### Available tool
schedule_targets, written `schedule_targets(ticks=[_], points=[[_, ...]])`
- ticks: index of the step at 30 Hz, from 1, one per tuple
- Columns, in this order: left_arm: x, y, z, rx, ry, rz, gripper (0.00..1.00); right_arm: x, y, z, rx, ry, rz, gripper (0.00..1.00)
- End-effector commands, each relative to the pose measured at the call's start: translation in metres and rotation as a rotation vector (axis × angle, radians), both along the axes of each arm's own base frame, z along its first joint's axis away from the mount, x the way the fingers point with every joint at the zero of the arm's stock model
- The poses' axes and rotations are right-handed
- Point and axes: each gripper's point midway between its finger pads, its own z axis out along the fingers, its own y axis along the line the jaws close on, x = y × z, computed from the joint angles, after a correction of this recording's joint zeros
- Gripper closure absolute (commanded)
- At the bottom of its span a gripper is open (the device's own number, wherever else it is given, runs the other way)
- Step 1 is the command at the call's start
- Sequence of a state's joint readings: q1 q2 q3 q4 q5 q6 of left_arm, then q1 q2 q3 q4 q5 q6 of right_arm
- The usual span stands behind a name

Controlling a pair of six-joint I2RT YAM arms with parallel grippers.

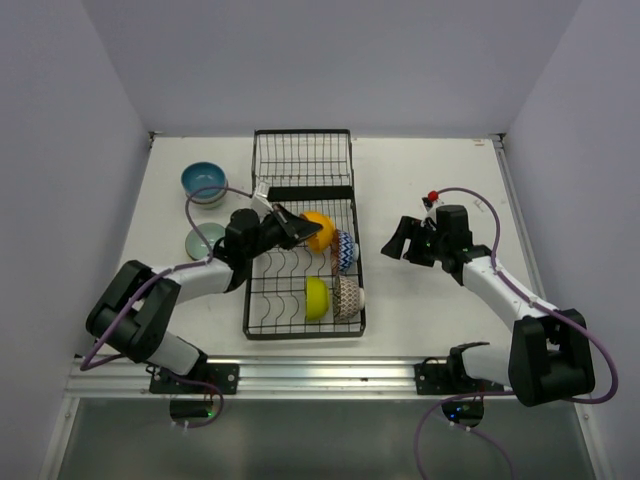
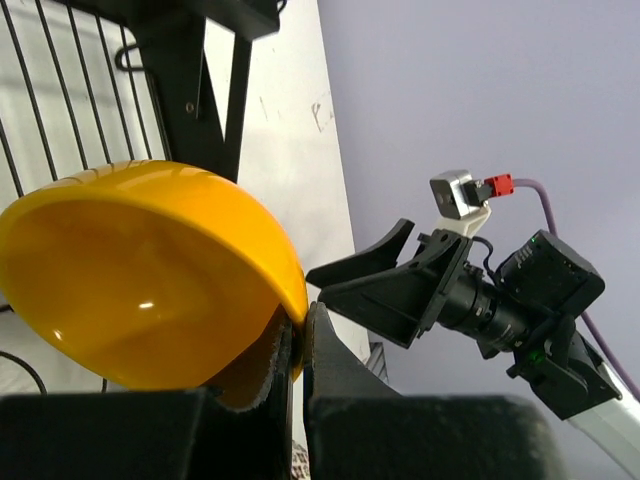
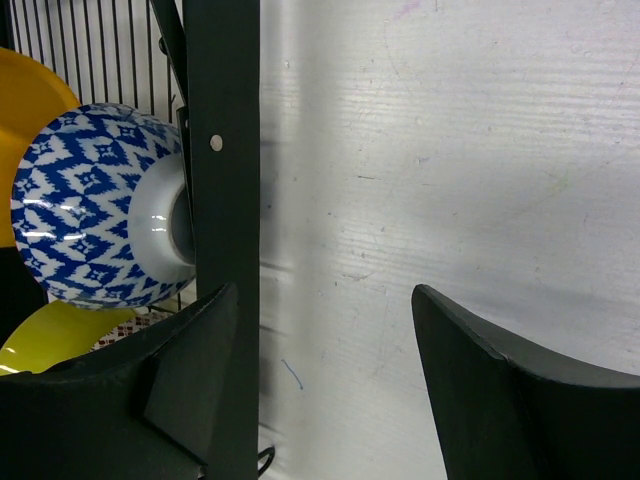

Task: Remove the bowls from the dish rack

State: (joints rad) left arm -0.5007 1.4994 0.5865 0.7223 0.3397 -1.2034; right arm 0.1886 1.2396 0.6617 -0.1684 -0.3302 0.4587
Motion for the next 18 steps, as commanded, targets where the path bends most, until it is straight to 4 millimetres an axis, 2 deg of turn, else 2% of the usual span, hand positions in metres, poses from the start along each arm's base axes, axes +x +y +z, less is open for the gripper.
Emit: schedule_targets(ticks=[1, 2, 3, 5, 6, 8, 9, 10, 12, 13, 15, 16, 17, 18], points=[[0.017, 0.004, 0.038, -0.008, -0.134, 0.006, 1.00, 0.008, -0.003, 0.010, -0.015, -0.049, -0.005, 0.26], [0.022, 0.006, 0.044, -0.001, -0.151, 0.010, 1.00, 0.008, -0.002, 0.011, -0.013, -0.050, -0.004, 0.26], [0.022, 0.007, 0.038, 0.040, -0.148, 0.003, 1.00, 0.008, -0.002, 0.011, -0.014, -0.051, -0.003, 0.26], [0.025, 0.010, 0.047, 0.073, -0.170, 0.002, 1.00, 0.009, -0.002, 0.011, -0.014, -0.053, -0.003, 0.26], [0.024, 0.015, 0.038, 0.128, -0.158, -0.002, 1.00, 0.009, -0.002, 0.011, -0.012, -0.053, -0.003, 0.26], [0.023, 0.023, 0.048, 0.169, -0.192, 0.006, 1.00, 0.009, -0.002, 0.012, -0.010, -0.055, -0.002, 0.26], [0.022, 0.029, 0.045, 0.233, -0.195, 0.005, 1.00, 0.009, -0.002, 0.012, -0.010, -0.056, -0.002, 0.26], [0.019, 0.034, 0.055, 0.258, -0.221, 0.007, 1.00, 0.009, -0.002, 0.012, -0.009, -0.057, -0.003, 0.26], [0.017, 0.046, 0.056, 0.361, -0.235, -0.006, 1.00, 0.009, -0.001, 0.012, -0.007, -0.055, -0.001, 0.26], [0.014, 0.052, 0.067, 0.387, -0.263, -0.005, 1.00, 0.009, -0.001, 0.013, -0.004, -0.057, -0.002, 0.26], [0.010, 0.071, 0.065, 0.508, -0.253, -0.007, 1.00, 0.009, 0.000, 0.013, 0.000, -0.059, 0.000, 0.26], [0.007, 0.079, 0.070, 0.545, -0.264, 0.000, 1.00, 0.009, 0.000, 0.013, 0.003, -0.057, 0.001, 0.26], [0.004, 0.097, 0.058, 0.649, -0.226, 0.017, 1.00, 0.009, 0.001, 0.014, 0.006, -0.060, 0.003, 0.26], [0.003, 0.107, 0.061, 0.698, -0.223, 0.035, 1.00, 0.010, 0.001, 0.014, 0.007, -0.061, 0.002, 0.26]])
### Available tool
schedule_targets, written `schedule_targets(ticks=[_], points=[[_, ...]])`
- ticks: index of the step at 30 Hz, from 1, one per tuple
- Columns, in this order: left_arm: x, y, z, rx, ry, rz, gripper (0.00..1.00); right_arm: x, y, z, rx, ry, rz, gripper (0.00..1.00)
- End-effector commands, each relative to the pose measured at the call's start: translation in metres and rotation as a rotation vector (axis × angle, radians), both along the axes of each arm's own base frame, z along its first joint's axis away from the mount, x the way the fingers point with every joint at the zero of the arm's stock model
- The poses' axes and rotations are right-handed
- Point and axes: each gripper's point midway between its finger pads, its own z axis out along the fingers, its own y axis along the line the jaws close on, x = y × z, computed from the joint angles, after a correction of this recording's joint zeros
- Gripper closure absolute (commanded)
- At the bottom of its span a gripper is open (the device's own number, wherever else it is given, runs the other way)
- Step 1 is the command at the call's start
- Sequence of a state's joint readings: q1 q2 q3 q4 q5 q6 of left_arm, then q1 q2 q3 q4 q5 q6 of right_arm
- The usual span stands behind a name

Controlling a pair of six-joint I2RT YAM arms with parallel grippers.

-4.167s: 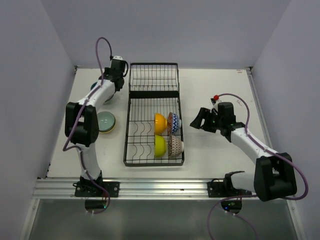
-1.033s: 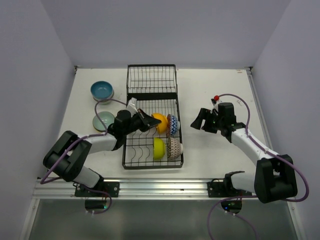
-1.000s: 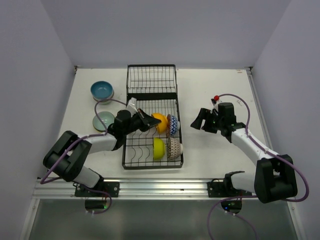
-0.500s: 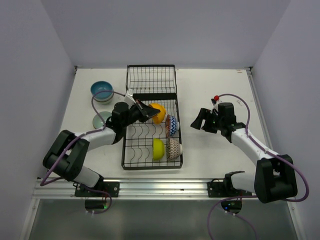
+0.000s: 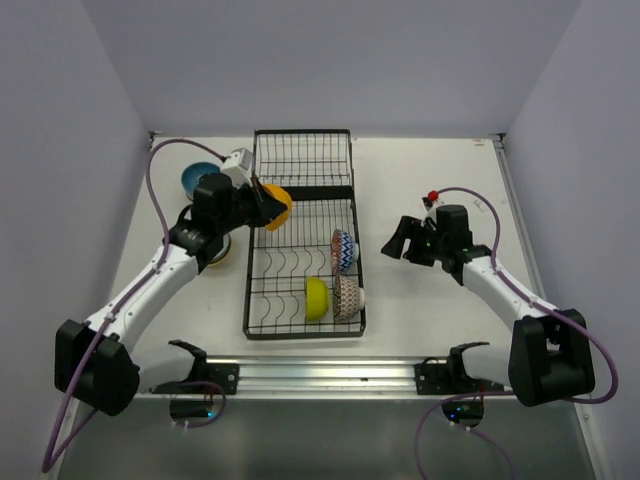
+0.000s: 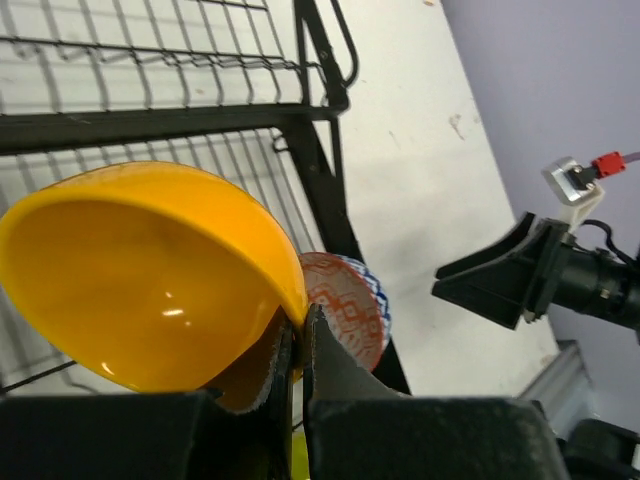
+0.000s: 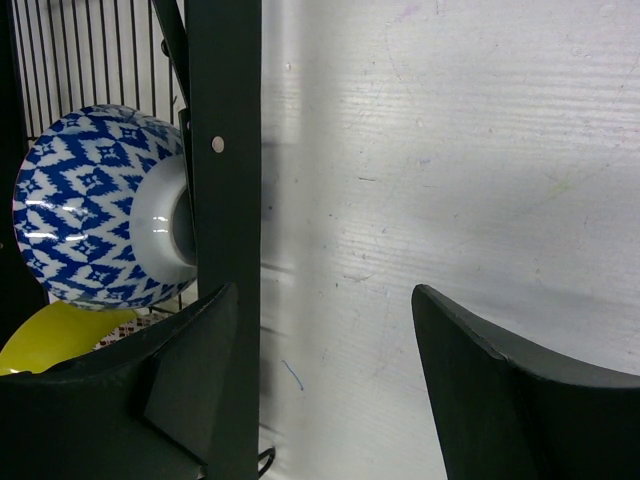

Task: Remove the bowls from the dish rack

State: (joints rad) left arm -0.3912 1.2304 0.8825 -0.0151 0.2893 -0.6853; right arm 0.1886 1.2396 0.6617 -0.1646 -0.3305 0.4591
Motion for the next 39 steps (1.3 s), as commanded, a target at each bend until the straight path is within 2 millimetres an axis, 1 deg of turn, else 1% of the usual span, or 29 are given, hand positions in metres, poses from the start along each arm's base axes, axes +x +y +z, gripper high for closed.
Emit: schedule_targets(ticks=[1, 2, 3, 4, 5, 7, 8, 9, 12, 15, 19, 23, 24, 26, 28, 33, 39], points=[[-0.008, 0.050, 0.013, 0.288, -0.047, 0.065, 1.00, 0.009, 0.001, 0.014, 0.006, -0.057, 0.002, 0.26], [-0.009, 0.060, 0.014, 0.335, -0.046, 0.092, 1.00, 0.009, 0.002, 0.014, 0.009, -0.059, 0.005, 0.26], [-0.013, 0.079, 0.006, 0.436, -0.013, 0.135, 1.00, 0.009, 0.001, 0.015, 0.010, -0.060, 0.002, 0.26], [-0.010, 0.092, 0.011, 0.488, -0.015, 0.181, 1.00, 0.009, 0.002, 0.016, 0.012, -0.064, 0.004, 0.26], [-0.015, 0.110, 0.003, 0.583, 0.020, 0.216, 1.00, 0.009, 0.002, 0.016, 0.015, -0.063, 0.003, 0.26], [-0.015, 0.129, -0.004, 0.687, 0.057, 0.262, 1.00, 0.009, 0.002, 0.018, 0.017, -0.069, 0.004, 0.26], [-0.018, 0.147, -0.008, 0.773, 0.078, 0.311, 1.00, 0.009, 0.003, 0.017, 0.018, -0.069, 0.005, 0.26], [-0.018, 0.153, -0.014, 0.815, 0.100, 0.318, 1.00, 0.009, 0.003, 0.018, 0.019, -0.070, 0.005, 0.26], [-0.020, 0.171, -0.026, 0.926, 0.145, 0.351, 1.00, 0.008, 0.002, 0.019, 0.021, -0.072, 0.004, 0.26], [-0.020, 0.179, -0.035, 0.996, 0.184, 0.352, 1.00, 0.008, 0.003, 0.019, 0.022, -0.077, 0.007, 0.26], [-0.019, 0.185, -0.049, 1.066, 0.231, 0.330, 1.00, 0.008, 0.003, 0.020, 0.024, -0.077, 0.005, 0.26], [-0.013, 0.180, -0.060, 1.084, 0.254, 0.293, 1.00, 0.007, 0.003, 0.019, 0.023, -0.076, 0.004, 0.26], [-0.011, 0.180, -0.067, 1.095, 0.271, 0.280, 1.00, 0.007, 0.003, 0.020, 0.023, -0.079, 0.005, 0.26], [-0.007, 0.178, -0.070, 1.106, 0.277, 0.273, 1.00, 0.007, 0.002, 0.020, 0.020, -0.080, 0.003, 0.26], [-0.005, 0.178, -0.080, 1.122, 0.298, 0.258, 1.00, 0.007, 0.002, 0.021, 0.020, -0.083, 0.003, 0.26], [0.003, 0.173, -0.089, 1.126, 0.311, 0.237, 1.00, 0.007, 0.002, 0.021, 0.017, -0.084, 0.004, 0.25], [0.008, 0.175, -0.094, 1.141, 0.333, 0.244, 1.00, 0.007, 0.002, 0.020, 0.014, -0.081, 0.002, 0.25]])
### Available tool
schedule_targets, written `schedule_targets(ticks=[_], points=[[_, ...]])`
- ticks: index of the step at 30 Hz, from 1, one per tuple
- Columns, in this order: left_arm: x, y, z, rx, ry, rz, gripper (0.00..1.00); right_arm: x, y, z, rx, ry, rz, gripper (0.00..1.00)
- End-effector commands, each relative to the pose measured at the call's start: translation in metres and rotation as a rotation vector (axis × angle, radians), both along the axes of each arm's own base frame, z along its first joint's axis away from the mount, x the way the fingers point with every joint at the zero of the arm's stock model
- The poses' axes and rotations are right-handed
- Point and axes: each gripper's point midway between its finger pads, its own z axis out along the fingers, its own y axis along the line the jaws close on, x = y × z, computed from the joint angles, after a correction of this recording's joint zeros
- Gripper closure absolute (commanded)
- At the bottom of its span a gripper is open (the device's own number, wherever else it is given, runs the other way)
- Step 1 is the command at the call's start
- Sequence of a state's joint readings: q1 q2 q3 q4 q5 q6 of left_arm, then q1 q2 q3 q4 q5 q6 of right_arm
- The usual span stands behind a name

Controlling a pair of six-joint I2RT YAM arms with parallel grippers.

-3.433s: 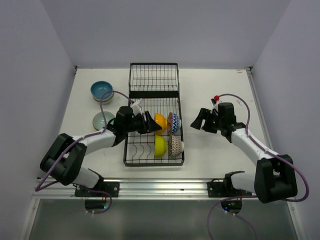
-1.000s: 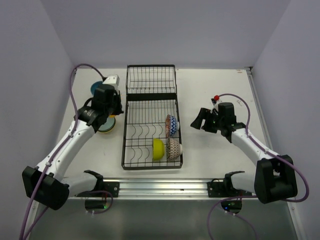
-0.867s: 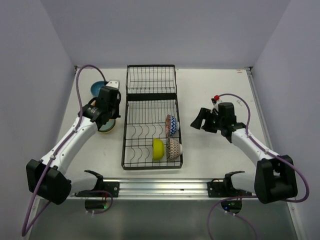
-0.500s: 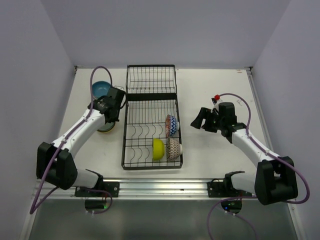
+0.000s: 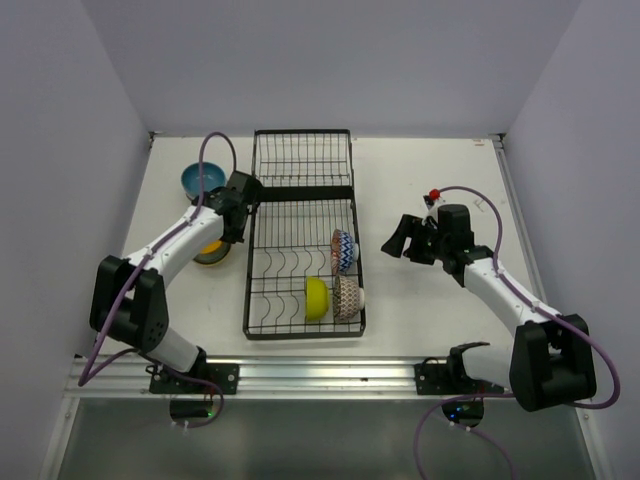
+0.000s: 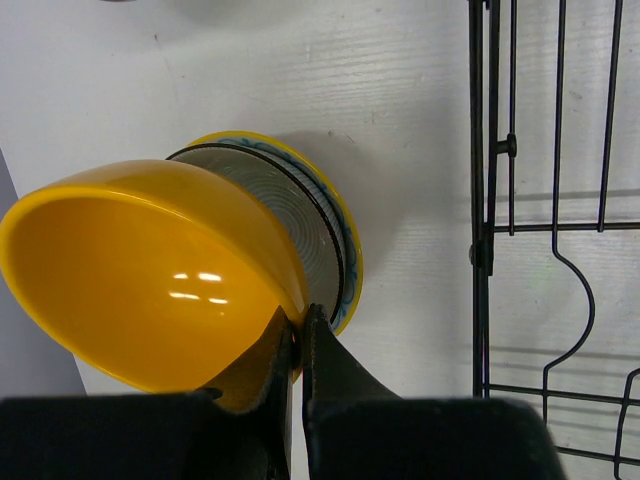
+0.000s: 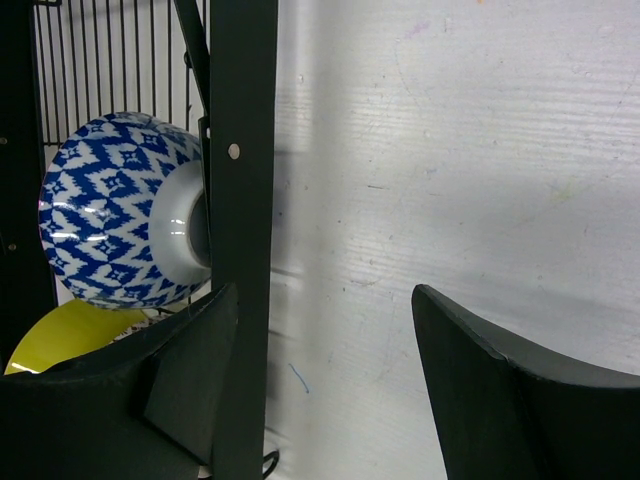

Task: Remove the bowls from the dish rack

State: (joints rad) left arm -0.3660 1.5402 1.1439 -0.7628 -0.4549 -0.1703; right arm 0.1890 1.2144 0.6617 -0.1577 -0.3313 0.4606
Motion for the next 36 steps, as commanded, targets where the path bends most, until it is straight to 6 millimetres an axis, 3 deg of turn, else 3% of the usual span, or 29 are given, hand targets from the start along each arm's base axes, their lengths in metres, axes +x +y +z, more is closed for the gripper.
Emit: schedule_targets(ticks=[1, 5, 12, 18, 23, 27, 32, 36], points=[[0.018, 0.004, 0.017, 0.023, -0.064, 0.011, 0.96, 0.006, 0.001, 0.012, 0.006, -0.052, 0.002, 0.25], [0.017, 0.005, 0.017, 0.018, -0.067, 0.022, 0.80, 0.006, 0.001, 0.011, 0.005, -0.049, 0.001, 0.25], [0.010, 0.007, 0.013, 0.015, -0.067, 0.030, 0.71, 0.006, 0.001, 0.009, 0.003, -0.045, 0.000, 0.25], [0.013, 0.008, 0.027, 0.009, -0.109, 0.044, 0.65, 0.006, 0.000, 0.010, -0.002, -0.045, -0.002, 0.25], [0.011, 0.004, 0.029, -0.034, -0.140, 0.039, 0.73, 0.006, -0.001, 0.009, -0.006, -0.045, -0.004, 0.25], [0.004, 0.002, 0.014, -0.050, -0.108, 0.034, 0.85, 0.006, -0.001, 0.009, -0.004, -0.042, -0.003, 0.25], [-0.002, 0.001, -0.002, -0.057, -0.072, 0.029, 0.91, 0.005, 0.000, 0.008, -0.004, -0.036, -0.002, 0.25], [-0.002, 0.000, -0.003, -0.059, -0.076, 0.030, 0.93, 0.005, 0.000, 0.007, -0.004, -0.034, -0.002, 0.25]])
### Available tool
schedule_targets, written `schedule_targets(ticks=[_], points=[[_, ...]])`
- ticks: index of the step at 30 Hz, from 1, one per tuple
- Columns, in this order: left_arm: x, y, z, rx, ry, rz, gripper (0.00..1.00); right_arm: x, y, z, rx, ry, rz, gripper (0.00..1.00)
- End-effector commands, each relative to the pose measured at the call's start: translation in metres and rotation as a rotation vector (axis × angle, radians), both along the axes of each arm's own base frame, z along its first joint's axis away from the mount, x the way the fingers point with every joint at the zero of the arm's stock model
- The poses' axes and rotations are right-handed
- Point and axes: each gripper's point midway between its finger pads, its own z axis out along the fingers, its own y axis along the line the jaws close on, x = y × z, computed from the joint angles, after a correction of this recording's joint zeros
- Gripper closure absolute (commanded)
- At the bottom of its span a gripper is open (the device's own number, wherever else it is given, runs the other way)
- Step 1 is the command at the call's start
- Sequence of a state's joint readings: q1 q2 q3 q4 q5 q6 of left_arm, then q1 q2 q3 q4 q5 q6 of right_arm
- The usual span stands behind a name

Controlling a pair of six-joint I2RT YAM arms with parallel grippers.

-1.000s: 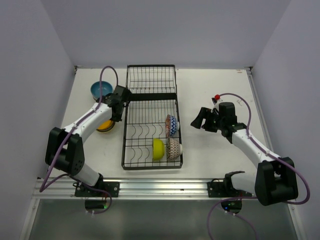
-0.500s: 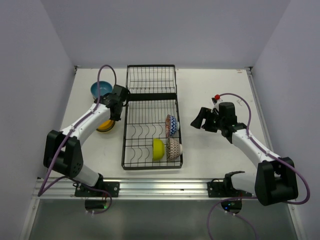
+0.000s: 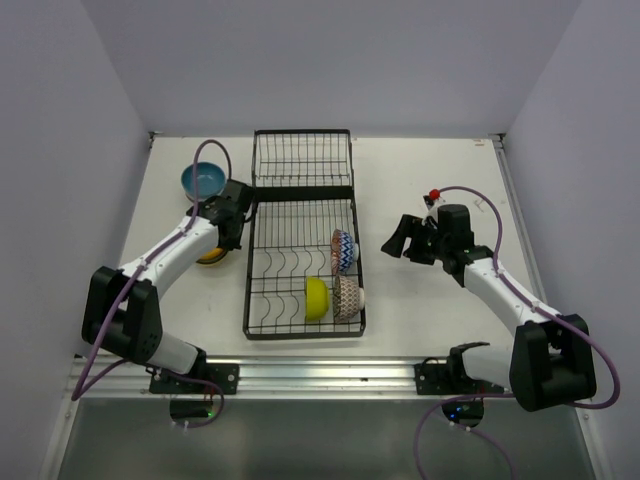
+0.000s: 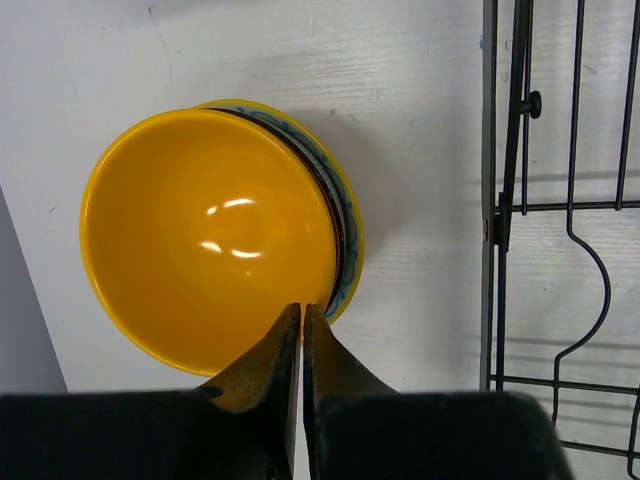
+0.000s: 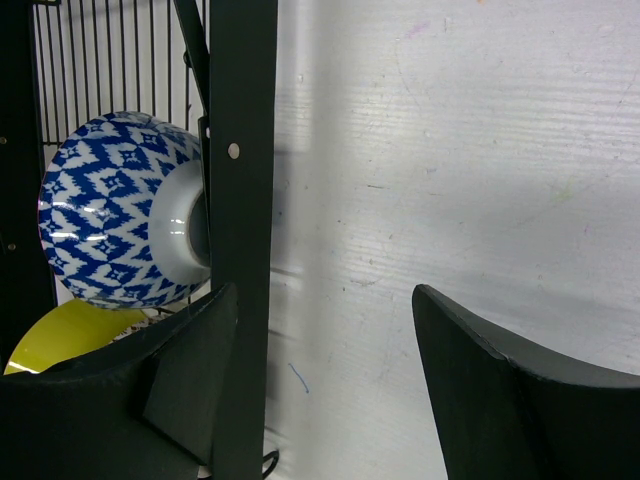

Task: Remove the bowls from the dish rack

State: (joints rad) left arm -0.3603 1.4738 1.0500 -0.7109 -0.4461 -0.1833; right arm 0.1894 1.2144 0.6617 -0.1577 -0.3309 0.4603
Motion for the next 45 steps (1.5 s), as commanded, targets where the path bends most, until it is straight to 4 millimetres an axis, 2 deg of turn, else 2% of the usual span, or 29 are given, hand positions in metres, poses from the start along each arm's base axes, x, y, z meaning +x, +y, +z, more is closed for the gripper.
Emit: schedule_targets(ticks=[1, 3, 4, 6, 7, 9, 10, 11, 12, 13, 14, 15, 16, 17, 19, 20, 22, 23, 28, 31, 32, 36, 40, 44, 45], points=[[0.010, -0.004, 0.005, -0.036, -0.054, 0.018, 0.93, 0.006, 0.000, 0.007, -0.004, -0.034, -0.002, 0.25], [0.014, -0.004, 0.013, -0.037, -0.079, 0.027, 0.91, 0.006, 0.000, 0.008, -0.003, -0.037, -0.002, 0.25], [0.016, -0.004, 0.017, -0.039, -0.091, 0.032, 0.86, 0.006, 0.000, 0.007, -0.004, -0.034, -0.002, 0.25], [0.022, -0.006, 0.035, -0.061, -0.143, 0.041, 0.81, 0.006, 0.000, 0.006, -0.004, -0.033, -0.002, 0.25], [0.025, -0.008, 0.042, -0.076, -0.168, 0.041, 0.75, 0.006, 0.000, 0.007, -0.004, -0.034, -0.002, 0.25], [0.031, -0.021, 0.069, -0.166, -0.246, 0.019, 0.67, 0.006, 0.000, 0.006, -0.004, -0.033, -0.002, 0.25], [0.036, -0.030, 0.081, -0.222, -0.294, -0.003, 0.56, 0.007, 0.000, 0.006, -0.005, -0.033, -0.003, 0.25], [0.034, -0.048, 0.098, -0.331, -0.333, -0.058, 0.52, 0.006, 0.000, 0.006, -0.004, -0.033, -0.002, 0.25], [0.032, -0.059, 0.105, -0.397, -0.353, -0.091, 0.47, 0.007, 0.000, 0.006, -0.005, -0.031, -0.003, 0.25], [0.035, -0.074, 0.117, -0.485, -0.396, -0.124, 0.45, 0.006, -0.001, 0.005, -0.007, -0.029, -0.002, 0.25], [0.023, -0.101, 0.129, -0.627, -0.391, -0.228, 0.44, 0.007, 0.000, 0.005, -0.006, -0.028, -0.003, 0.25], [0.018, -0.114, 0.134, -0.698, -0.390, -0.273, 0.43, 0.007, 0.000, 0.005, -0.005, -0.028, -0.002, 0.25], [0.013, -0.125, 0.129, -0.765, -0.387, -0.304, 0.41, 0.007, 0.000, 0.005, -0.006, -0.028, -0.002, 0.25], [-0.001, -0.143, 0.135, -0.889, -0.359, -0.344, 0.40, 0.006, 0.000, 0.004, -0.007, -0.025, -0.003, 0.25], [-0.014, -0.155, 0.118, -0.985, -0.325, -0.369, 0.38, 0.006, -0.001, 0.005, -0.007, -0.027, -0.004, 0.25], [-0.028, -0.164, 0.118, -1.068, -0.293, -0.384, 0.37, 0.007, -0.001, 0.005, -0.008, -0.027, -0.005, 0.25], [-0.037, -0.174, 0.117, -1.147, -0.294, -0.412, 0.36, 0.006, 0.000, 0.005, -0.007, -0.027, -0.003, 0.25], [-0.046, -0.175, 0.104, -1.158, -0.272, -0.413, 0.36, 0.007, -0.001, 0.004, -0.008, -0.027, -0.005, 0.25], [-0.077, -0.204, 0.088, -1.161, -0.202, -0.492, 0.36, 0.007, 0.000, 0.003, -0.008, -0.019, -0.003, 0.25], [-0.093, -0.213, 0.072, -1.163, -0.137, -0.497, 0.36, 0.006, -0.001, 0.001, -0.011, -0.014, -0.003, 0.25], [-0.094, -0.216, 0.073, -1.179, -0.150, -0.512, 0.36, 0.006, -0.001, 0.002, -0.012, -0.016, -0.004, 0.25], [-0.110, -0.220, 0.045, -1.191, -0.072, -0.481, 0.36, 0.005, -0.002, -0.001, -0.018, -0.007, -0.005, 0.25], [-0.124, -0.223, 0.029, -1.187, -0.016, -0.469, 0.36, 0.005, -0.001, -0.001, -0.017, -0.004, -0.002, 0.25], [-0.134, -0.234, 0.027, -1.234, 0.000, -0.477, 0.36, 0.006, -0.001, -0.003, -0.014, 0.003, -0.001, 0.25], [-0.134, -0.236, 0.028, -1.247, -0.001, -0.478, 0.39, 0.005, 0.000, -0.004, -0.015, 0.006, 0.001, 0.25]])
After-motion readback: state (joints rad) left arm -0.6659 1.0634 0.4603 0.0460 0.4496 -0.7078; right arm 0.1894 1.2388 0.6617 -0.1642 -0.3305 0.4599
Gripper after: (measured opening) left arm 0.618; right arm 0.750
